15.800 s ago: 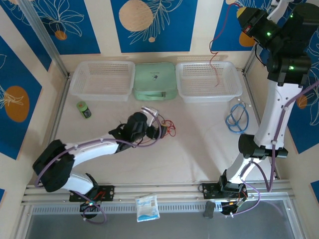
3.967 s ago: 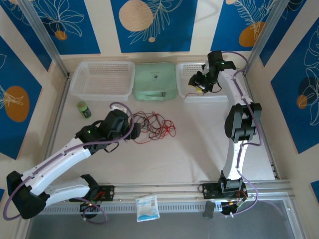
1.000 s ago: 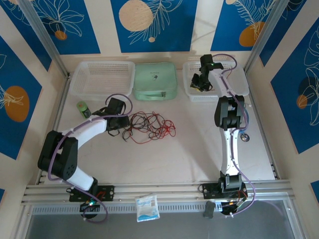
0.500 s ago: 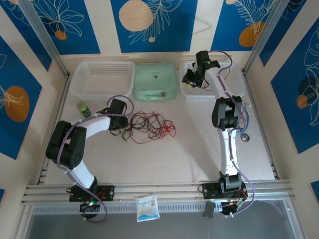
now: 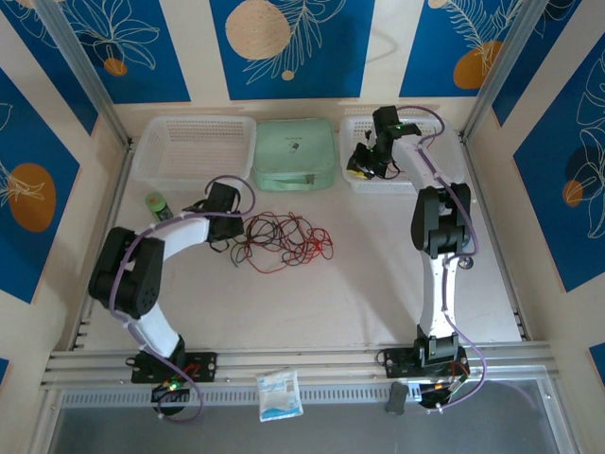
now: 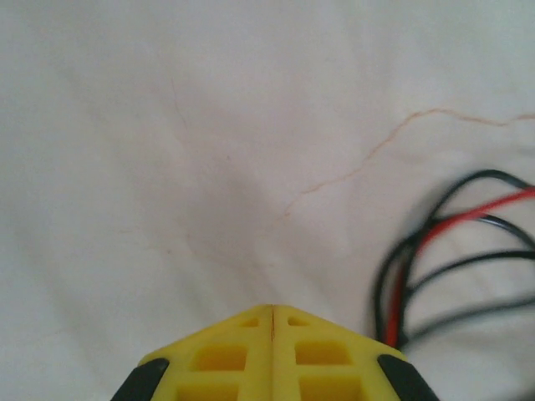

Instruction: Untangle the cables

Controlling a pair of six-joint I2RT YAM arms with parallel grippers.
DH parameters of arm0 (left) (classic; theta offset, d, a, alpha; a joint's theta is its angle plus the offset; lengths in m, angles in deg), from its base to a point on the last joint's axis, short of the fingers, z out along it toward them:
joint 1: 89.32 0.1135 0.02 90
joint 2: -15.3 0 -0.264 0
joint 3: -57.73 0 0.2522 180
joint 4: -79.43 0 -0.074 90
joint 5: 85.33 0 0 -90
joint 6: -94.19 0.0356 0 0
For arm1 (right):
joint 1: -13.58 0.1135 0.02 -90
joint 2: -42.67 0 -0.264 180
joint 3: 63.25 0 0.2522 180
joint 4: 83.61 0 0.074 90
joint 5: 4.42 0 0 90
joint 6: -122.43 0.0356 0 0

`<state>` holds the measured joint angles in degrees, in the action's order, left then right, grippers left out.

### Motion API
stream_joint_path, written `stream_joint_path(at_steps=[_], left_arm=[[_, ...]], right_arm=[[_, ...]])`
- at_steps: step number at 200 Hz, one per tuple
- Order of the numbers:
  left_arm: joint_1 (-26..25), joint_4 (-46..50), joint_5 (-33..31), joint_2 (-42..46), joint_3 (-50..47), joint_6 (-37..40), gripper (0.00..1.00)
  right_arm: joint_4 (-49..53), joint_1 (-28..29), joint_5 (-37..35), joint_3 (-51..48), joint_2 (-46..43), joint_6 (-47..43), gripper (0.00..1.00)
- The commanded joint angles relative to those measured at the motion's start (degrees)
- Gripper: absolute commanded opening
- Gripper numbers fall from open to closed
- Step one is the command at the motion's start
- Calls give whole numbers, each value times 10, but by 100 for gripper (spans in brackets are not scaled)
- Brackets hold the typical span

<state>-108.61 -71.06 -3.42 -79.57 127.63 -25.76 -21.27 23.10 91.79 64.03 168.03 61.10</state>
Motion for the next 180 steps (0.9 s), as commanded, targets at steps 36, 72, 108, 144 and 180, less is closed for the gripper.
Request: stream_joint_path(at_steps=[36,72,108,144,180], left_arm=[[-22,200,41,178,140,69,0],[-43,258,67,220,188,76,0],[-60,252,93,239,220,67,0],[-78,269,92,232,279,80,0],[-88,274,88,233,310,88,0]], right_arm=[[-98,75,36,-177,-204,-6,27],[-199,156,109,-268,-253,100,35],[-375,244,131,-337,-242,271,50],[-490,276,87,-383,-202,399,57],[-506,294,124,-368,-137,464,52]])
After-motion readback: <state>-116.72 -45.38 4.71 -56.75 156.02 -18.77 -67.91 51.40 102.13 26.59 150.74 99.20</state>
